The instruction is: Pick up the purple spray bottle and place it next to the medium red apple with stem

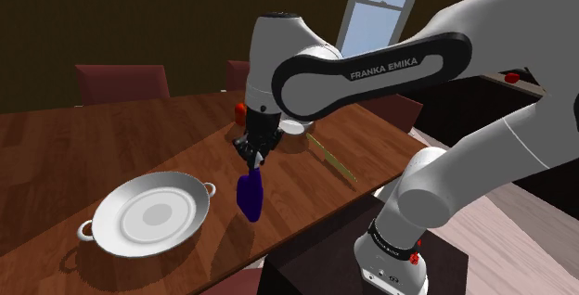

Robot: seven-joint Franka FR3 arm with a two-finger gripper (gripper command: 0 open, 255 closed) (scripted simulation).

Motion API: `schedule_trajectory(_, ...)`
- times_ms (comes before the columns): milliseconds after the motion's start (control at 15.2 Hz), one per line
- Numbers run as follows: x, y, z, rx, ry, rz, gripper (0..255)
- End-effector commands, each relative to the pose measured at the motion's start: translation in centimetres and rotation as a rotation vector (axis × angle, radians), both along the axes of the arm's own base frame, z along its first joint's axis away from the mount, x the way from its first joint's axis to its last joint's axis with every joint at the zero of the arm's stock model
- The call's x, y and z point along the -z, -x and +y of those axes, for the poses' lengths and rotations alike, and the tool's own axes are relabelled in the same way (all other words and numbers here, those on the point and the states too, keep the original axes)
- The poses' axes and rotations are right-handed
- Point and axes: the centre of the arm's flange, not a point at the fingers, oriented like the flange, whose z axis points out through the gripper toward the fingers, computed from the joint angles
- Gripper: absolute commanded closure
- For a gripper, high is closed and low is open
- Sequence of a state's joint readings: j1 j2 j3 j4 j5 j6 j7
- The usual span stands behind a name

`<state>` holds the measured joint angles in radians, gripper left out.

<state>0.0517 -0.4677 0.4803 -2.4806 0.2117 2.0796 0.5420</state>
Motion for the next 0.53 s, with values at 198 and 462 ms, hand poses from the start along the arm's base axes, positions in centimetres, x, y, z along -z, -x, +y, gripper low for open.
schedule_trajectory(198, -2.8, -0.1, 0.0, 0.0, 0.0, 0.0, 255)
schedule_trajectory(462, -4.9, -0.1, 0.0, 0.0, 0.0, 0.0, 255)
